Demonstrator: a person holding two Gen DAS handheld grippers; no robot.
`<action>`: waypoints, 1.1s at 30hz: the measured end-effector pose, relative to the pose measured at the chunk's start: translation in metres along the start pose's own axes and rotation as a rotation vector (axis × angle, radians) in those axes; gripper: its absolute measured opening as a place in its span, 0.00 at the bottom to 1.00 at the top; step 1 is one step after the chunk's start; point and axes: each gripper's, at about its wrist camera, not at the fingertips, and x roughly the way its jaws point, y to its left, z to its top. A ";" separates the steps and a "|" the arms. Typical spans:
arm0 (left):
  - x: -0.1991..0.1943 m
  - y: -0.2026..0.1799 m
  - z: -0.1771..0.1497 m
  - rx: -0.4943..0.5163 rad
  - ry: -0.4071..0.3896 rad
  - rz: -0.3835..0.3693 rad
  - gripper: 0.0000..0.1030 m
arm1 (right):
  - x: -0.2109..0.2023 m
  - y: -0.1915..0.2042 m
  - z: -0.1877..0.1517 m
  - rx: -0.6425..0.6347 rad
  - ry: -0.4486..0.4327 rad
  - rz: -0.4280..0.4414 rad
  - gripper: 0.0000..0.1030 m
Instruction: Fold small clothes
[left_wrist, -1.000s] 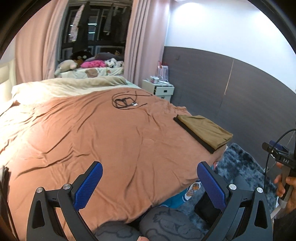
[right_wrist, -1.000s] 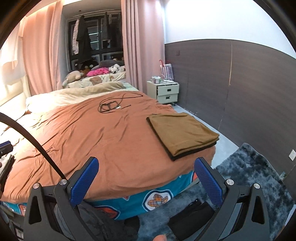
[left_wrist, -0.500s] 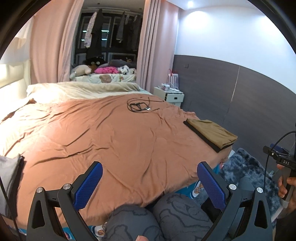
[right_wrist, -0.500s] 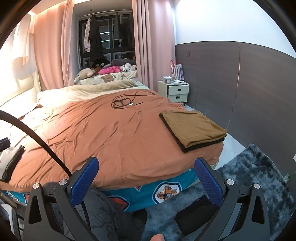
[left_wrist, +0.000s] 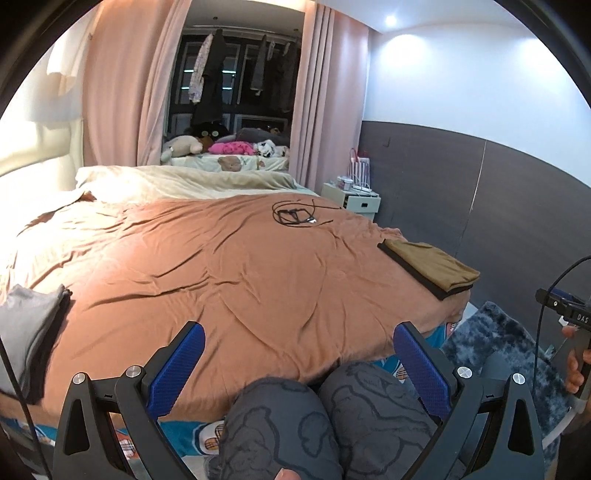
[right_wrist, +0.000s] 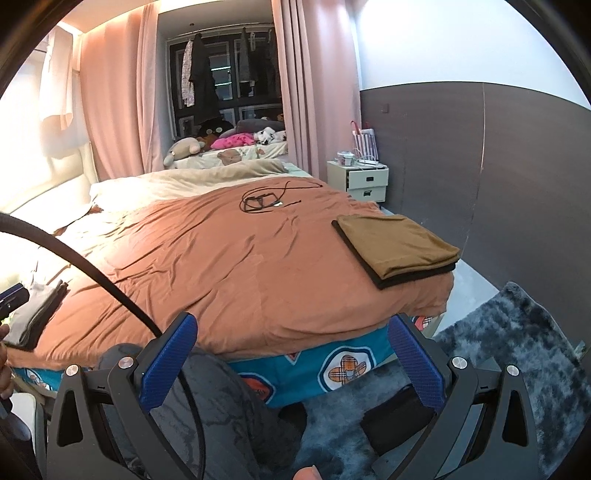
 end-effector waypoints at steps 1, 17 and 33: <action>-0.003 -0.001 -0.002 -0.005 -0.004 -0.004 1.00 | -0.002 0.000 -0.001 -0.002 -0.005 0.001 1.00; -0.045 -0.016 -0.020 0.017 -0.085 0.022 1.00 | -0.029 0.012 -0.035 -0.043 -0.076 0.031 1.00; -0.053 -0.018 -0.023 0.024 -0.085 0.027 1.00 | -0.028 0.010 -0.044 -0.011 -0.072 0.043 1.00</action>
